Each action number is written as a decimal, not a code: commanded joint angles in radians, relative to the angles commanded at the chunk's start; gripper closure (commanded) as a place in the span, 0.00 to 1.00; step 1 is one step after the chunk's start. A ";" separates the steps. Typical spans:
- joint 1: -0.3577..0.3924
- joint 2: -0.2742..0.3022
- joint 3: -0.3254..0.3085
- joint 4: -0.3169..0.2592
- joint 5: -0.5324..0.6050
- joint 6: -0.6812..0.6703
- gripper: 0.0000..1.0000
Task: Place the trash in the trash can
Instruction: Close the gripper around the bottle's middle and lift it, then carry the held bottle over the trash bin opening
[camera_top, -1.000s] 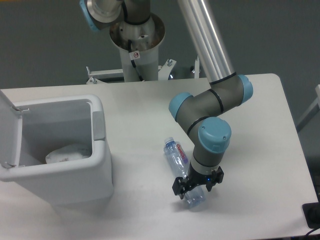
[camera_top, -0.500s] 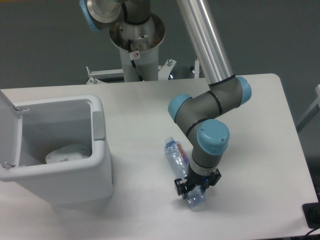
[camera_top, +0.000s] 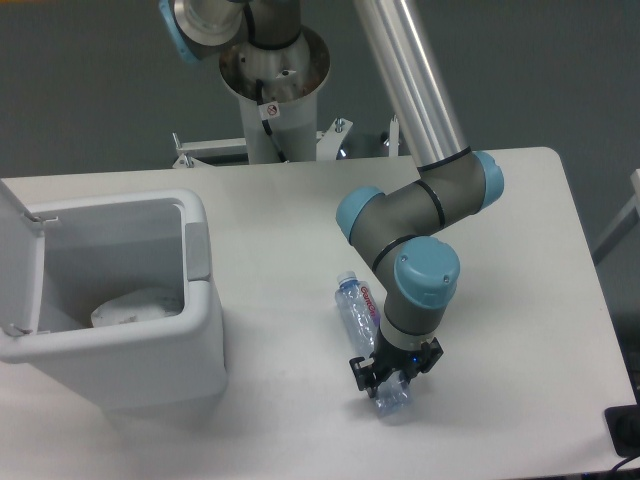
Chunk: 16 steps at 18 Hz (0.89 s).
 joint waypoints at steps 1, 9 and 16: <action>0.000 0.014 0.005 0.000 0.000 0.000 0.41; 0.002 0.143 0.141 0.055 -0.026 -0.118 0.41; -0.020 0.296 0.233 0.103 -0.165 -0.247 0.41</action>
